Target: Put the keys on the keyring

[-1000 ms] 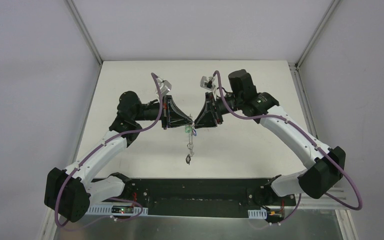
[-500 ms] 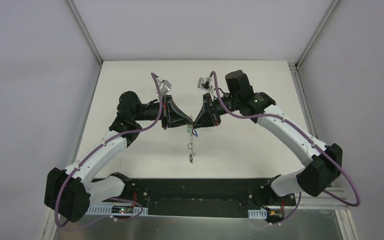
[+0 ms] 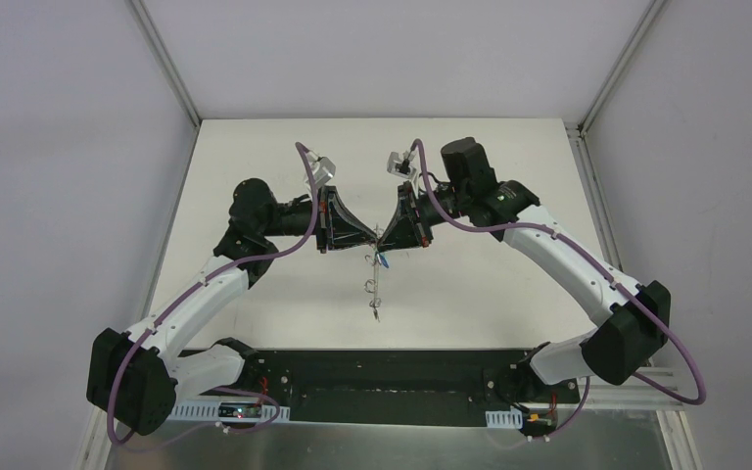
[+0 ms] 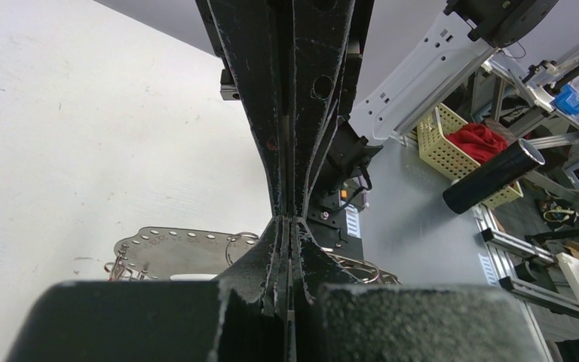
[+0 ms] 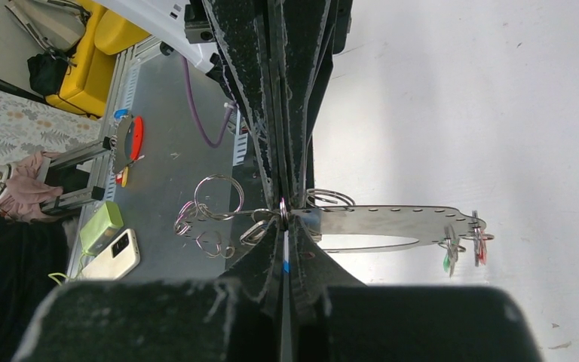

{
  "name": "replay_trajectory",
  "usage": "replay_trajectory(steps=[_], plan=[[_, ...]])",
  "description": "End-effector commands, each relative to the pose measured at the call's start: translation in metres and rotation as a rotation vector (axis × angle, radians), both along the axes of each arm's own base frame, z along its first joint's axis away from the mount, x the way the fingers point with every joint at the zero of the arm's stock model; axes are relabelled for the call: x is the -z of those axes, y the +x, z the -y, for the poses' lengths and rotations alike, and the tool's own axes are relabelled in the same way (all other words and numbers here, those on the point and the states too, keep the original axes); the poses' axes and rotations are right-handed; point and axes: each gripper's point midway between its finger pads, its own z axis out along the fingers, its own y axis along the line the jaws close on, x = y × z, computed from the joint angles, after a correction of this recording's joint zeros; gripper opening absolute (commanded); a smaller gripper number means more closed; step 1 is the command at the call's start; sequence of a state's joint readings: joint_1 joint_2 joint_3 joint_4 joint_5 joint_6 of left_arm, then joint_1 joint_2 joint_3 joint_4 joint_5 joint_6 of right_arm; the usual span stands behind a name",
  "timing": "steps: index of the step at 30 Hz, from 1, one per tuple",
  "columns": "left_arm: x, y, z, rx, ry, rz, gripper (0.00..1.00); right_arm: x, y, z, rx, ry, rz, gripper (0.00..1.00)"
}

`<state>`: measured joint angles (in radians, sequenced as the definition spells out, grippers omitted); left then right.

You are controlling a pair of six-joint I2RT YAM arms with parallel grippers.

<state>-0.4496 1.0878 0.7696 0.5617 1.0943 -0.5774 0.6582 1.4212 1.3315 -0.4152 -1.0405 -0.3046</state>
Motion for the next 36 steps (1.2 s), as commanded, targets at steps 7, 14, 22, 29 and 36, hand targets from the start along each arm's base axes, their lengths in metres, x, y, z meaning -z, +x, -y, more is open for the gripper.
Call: replay_trajectory(steps=[7, 14, 22, 29, 36], plan=[[-0.002, -0.004, -0.006, 0.018, 0.041, 0.142, 0.18, -0.003, 0.009, 0.002, 0.043, -0.04, 0.14, 0.0], [0.013, -0.003, -0.012, -0.004, 0.142, 0.16, 0.42, 0.016, 0.004, -0.005, 0.029, -0.124, 0.168, 0.0], [0.029, -0.002, -0.012, -0.001, 0.171, 0.191, 0.45, 0.016, -0.001, -0.017, -0.007, -0.133, 0.149, 0.0], [0.032, -0.004, -0.012, 0.008, 0.178, 0.201, 0.29, 0.017, -0.002, -0.018, -0.009, -0.134, 0.144, 0.0], [0.036, -0.007, -0.012, 0.017, 0.186, 0.196, 0.22, 0.015, -0.002, -0.018, -0.009, -0.128, 0.142, 0.0]])
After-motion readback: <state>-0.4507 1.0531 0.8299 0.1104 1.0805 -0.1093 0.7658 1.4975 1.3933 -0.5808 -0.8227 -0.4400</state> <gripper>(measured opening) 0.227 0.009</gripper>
